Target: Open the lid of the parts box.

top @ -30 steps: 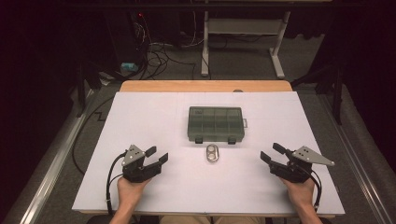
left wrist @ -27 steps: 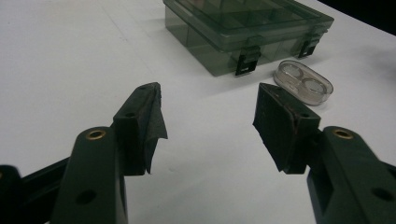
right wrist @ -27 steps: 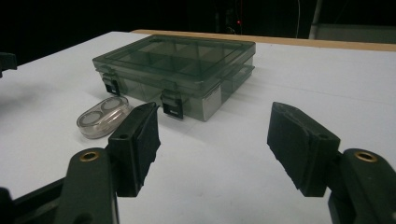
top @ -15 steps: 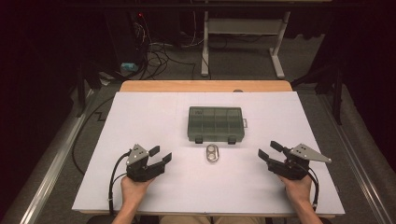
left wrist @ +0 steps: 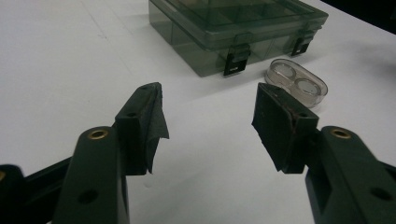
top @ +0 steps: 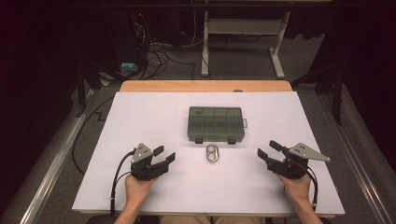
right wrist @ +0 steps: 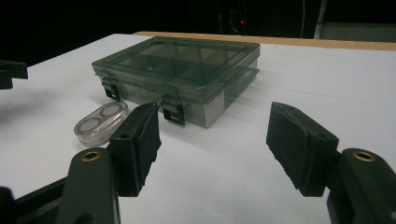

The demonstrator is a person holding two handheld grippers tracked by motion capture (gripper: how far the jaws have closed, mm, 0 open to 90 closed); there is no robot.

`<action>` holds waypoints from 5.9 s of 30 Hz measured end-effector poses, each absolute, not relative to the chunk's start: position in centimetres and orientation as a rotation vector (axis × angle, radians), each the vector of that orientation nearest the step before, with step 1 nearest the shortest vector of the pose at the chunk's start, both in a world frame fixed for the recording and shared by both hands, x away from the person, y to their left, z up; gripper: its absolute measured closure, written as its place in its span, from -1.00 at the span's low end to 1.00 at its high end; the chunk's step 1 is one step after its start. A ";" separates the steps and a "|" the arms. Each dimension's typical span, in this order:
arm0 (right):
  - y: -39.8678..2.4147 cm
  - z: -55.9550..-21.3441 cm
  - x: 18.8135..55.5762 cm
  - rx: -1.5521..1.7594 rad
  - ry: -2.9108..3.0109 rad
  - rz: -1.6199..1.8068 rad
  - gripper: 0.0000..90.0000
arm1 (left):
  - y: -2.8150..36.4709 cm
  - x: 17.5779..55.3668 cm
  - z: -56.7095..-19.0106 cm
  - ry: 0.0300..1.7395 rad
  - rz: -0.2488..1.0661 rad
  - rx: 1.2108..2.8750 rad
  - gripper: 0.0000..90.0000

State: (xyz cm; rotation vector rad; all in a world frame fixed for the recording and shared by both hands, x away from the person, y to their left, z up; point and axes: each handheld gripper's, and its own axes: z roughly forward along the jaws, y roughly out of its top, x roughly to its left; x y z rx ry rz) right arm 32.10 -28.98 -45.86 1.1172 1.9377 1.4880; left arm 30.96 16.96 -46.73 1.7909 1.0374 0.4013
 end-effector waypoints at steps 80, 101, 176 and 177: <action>-25.1 -44.8 37.4 1.176 2.397 1.075 0.77 | 10.9 37.2 -44.6 1.088 0.347 2.195 0.28; -24.2 -43.6 39.6 1.163 2.450 0.986 1.00 | 9.8 39.9 -42.5 1.097 0.350 2.305 0.67; -23.2 -40.9 40.7 1.135 2.301 1.082 0.82 | 6.9 41.1 -41.0 1.069 0.576 2.263 -0.07; -23.2 -40.9 40.8 1.133 2.298 1.083 0.81 | 6.9 41.2 -41.0 1.072 0.575 2.259 -0.08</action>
